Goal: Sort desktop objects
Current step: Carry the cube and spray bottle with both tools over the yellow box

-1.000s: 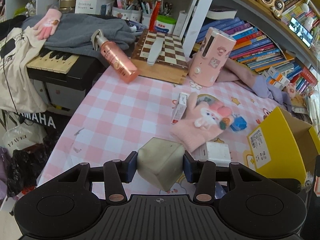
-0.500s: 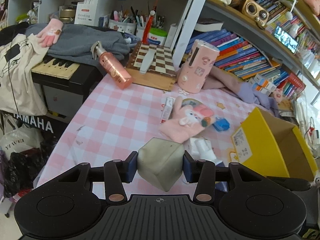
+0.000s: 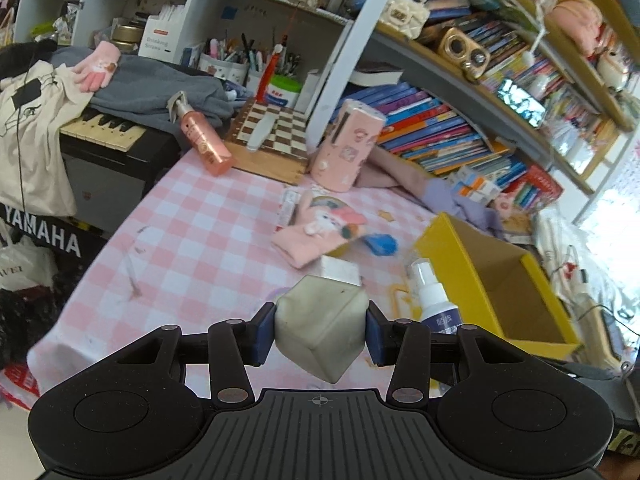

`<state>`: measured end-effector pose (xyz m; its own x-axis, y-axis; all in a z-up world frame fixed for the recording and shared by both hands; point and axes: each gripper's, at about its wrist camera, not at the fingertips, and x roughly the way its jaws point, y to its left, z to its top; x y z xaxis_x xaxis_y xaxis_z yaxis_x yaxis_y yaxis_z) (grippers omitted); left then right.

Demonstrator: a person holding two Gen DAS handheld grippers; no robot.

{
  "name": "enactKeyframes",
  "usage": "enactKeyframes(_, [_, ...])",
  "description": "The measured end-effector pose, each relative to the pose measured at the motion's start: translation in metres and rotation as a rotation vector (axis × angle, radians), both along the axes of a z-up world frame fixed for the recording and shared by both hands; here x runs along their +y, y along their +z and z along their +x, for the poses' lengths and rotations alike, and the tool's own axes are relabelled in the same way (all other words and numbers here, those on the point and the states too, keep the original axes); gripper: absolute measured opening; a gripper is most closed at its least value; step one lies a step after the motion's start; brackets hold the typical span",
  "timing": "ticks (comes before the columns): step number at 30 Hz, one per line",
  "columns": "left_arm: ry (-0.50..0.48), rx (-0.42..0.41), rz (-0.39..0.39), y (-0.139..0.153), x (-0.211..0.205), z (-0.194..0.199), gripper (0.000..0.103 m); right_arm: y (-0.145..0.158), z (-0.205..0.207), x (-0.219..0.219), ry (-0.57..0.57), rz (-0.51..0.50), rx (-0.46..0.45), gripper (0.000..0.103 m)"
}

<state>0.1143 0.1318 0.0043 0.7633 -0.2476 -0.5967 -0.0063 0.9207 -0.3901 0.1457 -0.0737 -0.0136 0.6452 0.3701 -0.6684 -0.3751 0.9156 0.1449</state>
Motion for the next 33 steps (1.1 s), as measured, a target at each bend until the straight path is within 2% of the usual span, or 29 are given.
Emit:
enactKeyframes(9, [-0.053,-0.028,-0.022,0.005,-0.013,-0.048,0.044,0.003,-0.060,-0.014,-0.059,-0.004,-0.011,0.030])
enactKeyframes(15, [-0.063,-0.029,-0.037,0.005,-0.021,-0.077,0.044,0.004,-0.089,-0.020,-0.060,-0.004,-0.003,0.030])
enactKeyframes(33, [-0.224,0.013,-0.045,0.000,-0.056,-0.111,0.043,0.003,-0.150,-0.042,-0.143,0.007,0.032,0.030])
